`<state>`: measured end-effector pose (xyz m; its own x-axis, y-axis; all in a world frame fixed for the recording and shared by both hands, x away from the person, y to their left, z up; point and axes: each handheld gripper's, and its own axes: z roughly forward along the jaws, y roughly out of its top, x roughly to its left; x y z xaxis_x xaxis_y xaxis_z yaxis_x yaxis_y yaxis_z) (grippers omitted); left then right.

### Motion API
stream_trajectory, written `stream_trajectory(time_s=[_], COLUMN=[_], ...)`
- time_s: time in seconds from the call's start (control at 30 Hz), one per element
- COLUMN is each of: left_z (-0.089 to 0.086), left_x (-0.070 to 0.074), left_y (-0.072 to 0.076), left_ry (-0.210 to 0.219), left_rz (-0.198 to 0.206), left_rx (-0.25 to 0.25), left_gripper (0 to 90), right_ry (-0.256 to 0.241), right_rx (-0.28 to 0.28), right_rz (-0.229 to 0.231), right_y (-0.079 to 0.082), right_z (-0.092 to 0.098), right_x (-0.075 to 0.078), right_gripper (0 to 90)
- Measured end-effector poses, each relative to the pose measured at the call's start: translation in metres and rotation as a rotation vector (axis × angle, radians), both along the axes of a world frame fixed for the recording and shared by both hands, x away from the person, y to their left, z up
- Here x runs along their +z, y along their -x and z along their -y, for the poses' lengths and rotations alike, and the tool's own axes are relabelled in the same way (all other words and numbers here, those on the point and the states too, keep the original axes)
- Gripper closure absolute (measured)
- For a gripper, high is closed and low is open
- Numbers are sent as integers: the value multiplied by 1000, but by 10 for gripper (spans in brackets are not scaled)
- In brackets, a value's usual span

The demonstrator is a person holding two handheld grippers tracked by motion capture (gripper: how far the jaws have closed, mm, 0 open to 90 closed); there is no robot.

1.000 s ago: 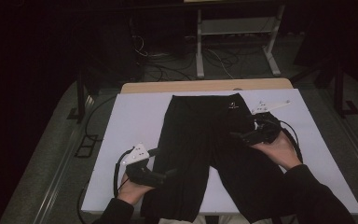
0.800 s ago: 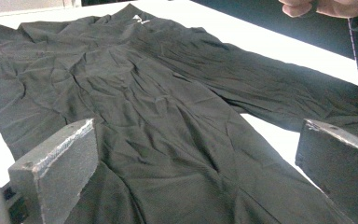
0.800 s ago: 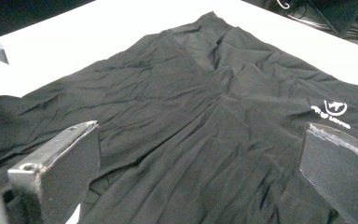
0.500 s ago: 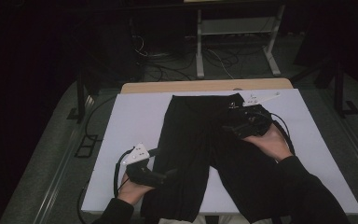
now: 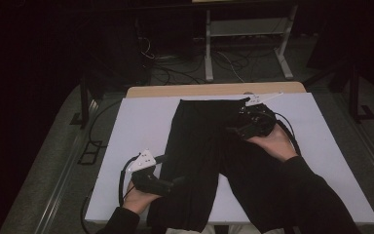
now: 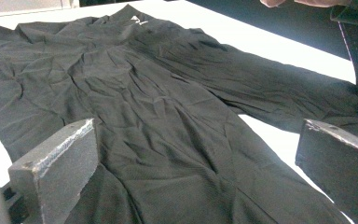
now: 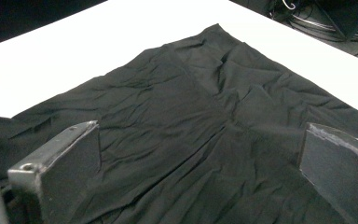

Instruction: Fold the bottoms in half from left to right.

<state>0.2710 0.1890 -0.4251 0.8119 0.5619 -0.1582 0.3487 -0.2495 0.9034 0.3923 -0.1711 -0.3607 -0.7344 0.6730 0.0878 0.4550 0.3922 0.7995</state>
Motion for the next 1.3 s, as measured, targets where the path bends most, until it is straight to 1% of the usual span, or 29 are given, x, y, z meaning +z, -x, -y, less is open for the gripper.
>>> stream_trajectory(time_s=[0.23, 0.43, 0.57, 0.67, 0.8, 0.9, 0.93, 1.2, 1.3], left_z=[0, 0, 0, 0, 0, 0, 0, 0, 0], left_x=[0, 0, 0, 0, 0, 1, 1, 1, 1], left_y=[0, 0, 0, 0, 1, 1, 1, 1, 1], left_ry=[1, -1, 2, 2, 3, 12, 11, 11, 15], left_rz=[0, 1, 0, 0, 1, -1, -1, -1, 0], left_rx=[-1, -3, -3, -5, -6, -3, -4, -9, -7], left_gripper=[0, 0, 0, 0, 0, 0, 0, 0, 0], right_ry=[-4, 4, 3, 6, 10, 17, 22, 33, 43], right_rx=[-9, -22, -29, -26, -26, -26, -22, -23, -20], right_rz=[2, -4, -6, -5, -3, -1, 1, -4, -3], right_y=[-11, -20, -29, -32, -39, -42, -46, -55, -60], right_z=[-7, -13, -20, -23, -31, -35, -38, -49, -54], right_x=[5, 4, 6, 7, 8, 8, 8, 5, 3], right_gripper=[0, 0, 0, 0, 0, 0, 0, 0, 0])
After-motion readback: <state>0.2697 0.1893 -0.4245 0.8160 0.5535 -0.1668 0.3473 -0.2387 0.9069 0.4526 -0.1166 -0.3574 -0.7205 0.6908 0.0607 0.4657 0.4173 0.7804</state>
